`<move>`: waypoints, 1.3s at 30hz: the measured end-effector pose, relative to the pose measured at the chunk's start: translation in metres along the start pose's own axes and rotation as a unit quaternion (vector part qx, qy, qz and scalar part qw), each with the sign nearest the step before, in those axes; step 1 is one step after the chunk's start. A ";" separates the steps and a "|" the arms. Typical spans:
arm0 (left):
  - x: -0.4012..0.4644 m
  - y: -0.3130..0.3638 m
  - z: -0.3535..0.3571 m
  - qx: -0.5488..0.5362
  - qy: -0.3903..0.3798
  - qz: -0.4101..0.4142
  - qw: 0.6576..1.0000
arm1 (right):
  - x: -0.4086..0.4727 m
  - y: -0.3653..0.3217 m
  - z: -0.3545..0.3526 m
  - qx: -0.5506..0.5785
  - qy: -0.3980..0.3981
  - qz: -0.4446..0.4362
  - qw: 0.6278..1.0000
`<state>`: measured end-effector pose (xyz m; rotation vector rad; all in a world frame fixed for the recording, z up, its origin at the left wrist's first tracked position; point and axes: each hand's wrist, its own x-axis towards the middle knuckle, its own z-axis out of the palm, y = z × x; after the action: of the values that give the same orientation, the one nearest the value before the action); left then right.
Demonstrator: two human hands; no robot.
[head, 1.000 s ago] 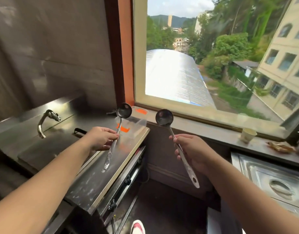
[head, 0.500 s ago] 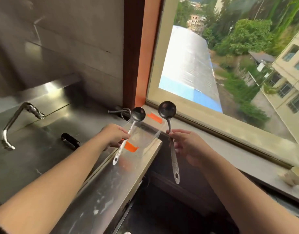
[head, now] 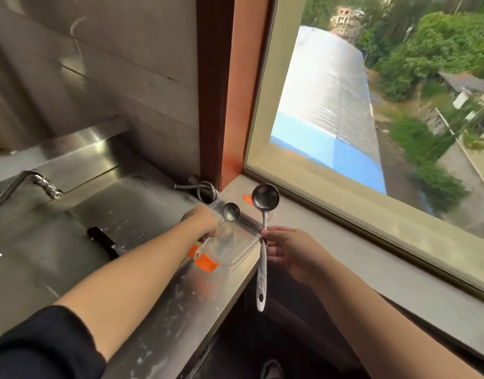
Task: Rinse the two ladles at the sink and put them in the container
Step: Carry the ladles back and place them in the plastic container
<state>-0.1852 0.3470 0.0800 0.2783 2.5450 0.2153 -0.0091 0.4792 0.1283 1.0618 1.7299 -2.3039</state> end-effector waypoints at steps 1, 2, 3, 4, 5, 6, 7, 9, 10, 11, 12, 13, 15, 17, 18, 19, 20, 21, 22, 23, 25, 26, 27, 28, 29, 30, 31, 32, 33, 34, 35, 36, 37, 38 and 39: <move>0.003 0.004 0.001 0.010 -0.005 -0.007 1.000 | 0.005 0.000 -0.004 0.001 -0.008 0.004 1.000; 0.005 0.009 0.002 0.012 -0.003 -0.014 1.000 | 0.010 0.000 -0.008 0.000 -0.018 0.009 1.000; 0.007 0.011 0.004 0.020 0.000 -0.021 1.000 | 0.014 -0.001 -0.011 -0.001 -0.027 0.013 1.000; 0.009 0.014 0.006 0.034 0.009 -0.026 0.999 | 0.017 -0.003 -0.016 -0.003 -0.038 0.018 0.999; 0.011 0.018 0.008 0.045 0.019 -0.033 0.998 | 0.021 -0.005 -0.022 -0.006 -0.050 0.023 0.998; 0.014 0.022 0.011 0.061 0.023 -0.039 0.997 | 0.024 -0.007 -0.028 -0.009 -0.062 0.026 0.998; 0.015 0.024 0.013 0.075 0.028 -0.046 0.996 | 0.027 -0.008 -0.031 -0.010 -0.070 0.028 0.997; 0.020 0.027 0.017 0.100 0.044 -0.051 0.993 | 0.033 -0.011 -0.039 -0.011 -0.087 0.031 0.996; 0.023 0.030 0.019 0.107 0.053 -0.053 0.991 | 0.037 -0.012 -0.043 -0.011 -0.096 0.036 0.995; 0.022 0.033 0.020 0.113 0.061 -0.053 0.990 | 0.041 -0.013 -0.047 -0.011 -0.104 0.042 0.994; 0.022 0.035 0.021 0.121 0.072 -0.049 0.989 | 0.045 -0.014 -0.050 -0.007 -0.110 0.049 0.993; 0.020 0.037 0.022 0.128 0.083 -0.048 0.987 | 0.048 -0.015 -0.051 -0.002 -0.113 0.056 0.992; 0.019 0.039 0.024 0.151 0.107 -0.045 0.982 | 0.053 -0.017 -0.052 0.005 -0.118 0.072 0.990; 0.015 0.040 0.025 0.188 0.128 -0.029 0.973 | 0.058 -0.019 -0.050 0.003 -0.128 0.092 0.988; 0.013 0.040 0.026 0.210 0.138 -0.017 0.968 | 0.059 -0.021 -0.049 0.001 -0.129 0.099 0.987; 0.012 0.038 0.027 0.227 0.146 -0.005 0.963 | 0.061 -0.022 -0.048 -0.001 -0.131 0.108 0.985; 0.010 0.037 0.028 0.239 0.152 0.006 0.959 | 0.063 -0.022 -0.046 -0.003 -0.133 0.116 0.984; 0.008 0.035 0.028 0.243 0.155 0.013 0.957 | 0.065 -0.023 -0.044 -0.003 -0.134 0.124 0.983; 0.007 0.032 0.028 0.245 0.156 0.021 0.957 | 0.066 -0.024 -0.042 -0.002 -0.133 0.130 0.983; 0.005 0.028 0.028 0.236 0.159 0.028 0.958 | 0.068 -0.023 -0.040 -0.002 -0.131 0.135 0.982; 0.001 0.019 0.026 0.180 0.168 0.037 0.969 | 0.071 -0.023 -0.035 -0.004 -0.131 0.141 0.981; -0.001 0.013 0.024 0.137 0.178 0.043 0.973 | 0.072 -0.023 -0.032 -0.004 -0.132 0.142 0.981; -0.007 0.008 0.020 0.084 0.192 0.051 0.977 | 0.072 -0.023 -0.030 -0.003 -0.133 0.144 0.981; -0.015 0.004 0.017 0.020 0.208 0.058 0.976 | 0.072 -0.023 -0.027 -0.001 -0.133 0.146 0.980; -0.026 0.000 0.013 -0.057 0.222 0.055 0.972 | 0.071 -0.024 -0.024 0.001 -0.134 0.148 0.980; -0.038 -0.004 0.008 -0.140 0.219 0.049 0.964 | 0.071 -0.024 -0.020 0.004 -0.134 0.149 0.980; -0.054 -0.008 0.003 -0.221 0.187 0.036 0.956 | 0.071 -0.024 -0.016 0.006 -0.134 0.151 0.979; -0.069 -0.012 -0.001 -0.298 0.133 0.026 0.945 | 0.072 -0.023 -0.012 0.009 -0.134 0.153 0.979; -0.084 -0.017 -0.005 -0.360 0.072 0.025 0.930 | 0.072 -0.023 -0.007 0.011 -0.135 0.154 0.979; -0.098 -0.023 -0.006 -0.397 0.022 0.025 0.917 | 0.072 -0.022 -0.003 0.014 -0.136 0.156 0.978; -0.109 -0.029 -0.006 -0.416 -0.010 0.031 0.909 | 0.073 -0.021 0.000 0.018 -0.134 0.157 0.978; -0.118 -0.036 -0.005 -0.426 -0.030 0.037 0.904 | 0.074 -0.020 0.004 0.025 -0.132 0.158 0.978; -0.124 -0.042 -0.003 -0.429 -0.043 0.044 0.901 | 0.074 -0.019 0.007 0.031 -0.129 0.160 0.978; -0.127 -0.048 -0.002 -0.428 -0.049 0.052 0.901 | 0.074 -0.017 0.010 0.037 -0.126 0.161 0.978; -0.129 -0.054 0.001 -0.428 -0.057 0.062 0.900 | 0.075 -0.016 0.013 0.039 -0.123 0.162 0.978</move>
<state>-0.0875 0.2639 0.1351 0.0934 2.0707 1.2723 -0.0793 0.4989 0.1011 0.9408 1.2805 -2.2013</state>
